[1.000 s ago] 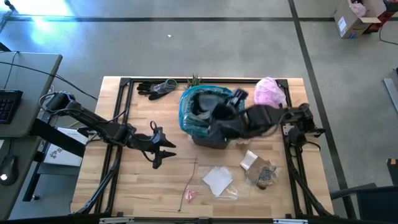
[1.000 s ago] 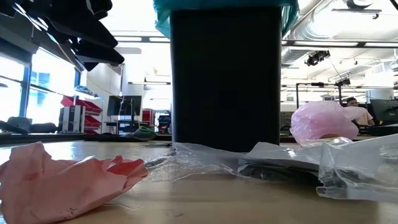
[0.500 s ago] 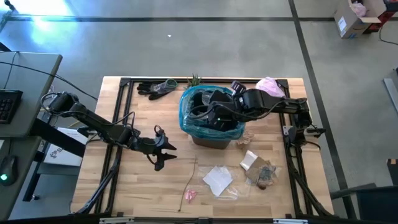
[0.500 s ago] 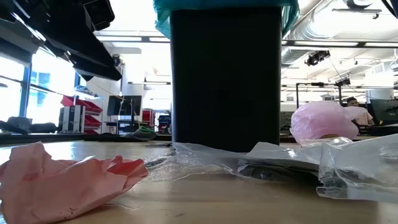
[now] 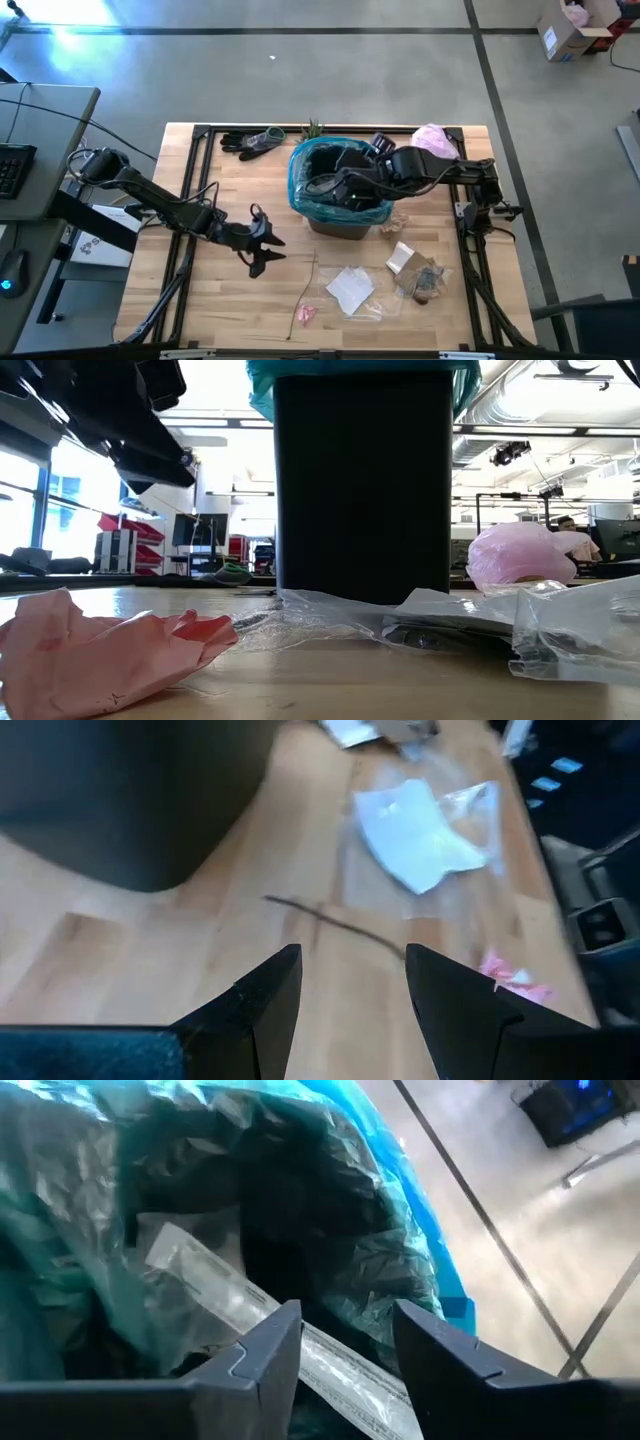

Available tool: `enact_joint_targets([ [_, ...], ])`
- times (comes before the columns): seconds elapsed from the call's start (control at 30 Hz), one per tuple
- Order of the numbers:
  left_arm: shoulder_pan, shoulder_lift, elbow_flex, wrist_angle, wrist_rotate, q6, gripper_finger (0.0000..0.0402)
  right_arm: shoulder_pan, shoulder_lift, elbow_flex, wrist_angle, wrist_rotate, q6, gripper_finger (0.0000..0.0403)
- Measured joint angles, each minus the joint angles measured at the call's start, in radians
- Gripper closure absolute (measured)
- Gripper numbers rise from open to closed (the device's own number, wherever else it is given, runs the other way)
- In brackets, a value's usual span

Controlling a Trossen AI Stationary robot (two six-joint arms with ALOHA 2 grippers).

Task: Place trash/remove bag and relplace
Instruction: Put the white paper into the trash bin

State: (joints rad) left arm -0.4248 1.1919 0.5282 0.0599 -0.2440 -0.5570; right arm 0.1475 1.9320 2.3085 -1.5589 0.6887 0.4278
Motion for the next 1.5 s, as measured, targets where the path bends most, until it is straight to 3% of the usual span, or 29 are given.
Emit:
enact_joint_targets([
  [0.3,-0.004,0.036,0.0,0.025,-0.024,-0.111,0.0237,0.121,0.0,0.0,0.058,0.0,-0.043,0.0253],
  [0.73,-0.005,0.298,0.0,0.302,0.081,-0.149,0.0237,0.376,0.02,0.0,0.106,0.011,0.066,0.0253],
  [1.07,0.001,0.335,0.001,0.363,0.074,-0.115,0.0237,0.455,0.268,0.0,-0.015,-0.006,0.332,0.0254],
  [1.3,0.001,0.334,0.002,0.392,0.074,-0.086,0.0237,0.433,0.449,-0.001,-0.012,-0.104,0.431,0.0254],
  [1.5,0.001,0.334,0.002,0.403,0.07,-0.062,0.0237,0.386,0.515,-0.001,-0.012,-0.148,0.49,0.0254],
])
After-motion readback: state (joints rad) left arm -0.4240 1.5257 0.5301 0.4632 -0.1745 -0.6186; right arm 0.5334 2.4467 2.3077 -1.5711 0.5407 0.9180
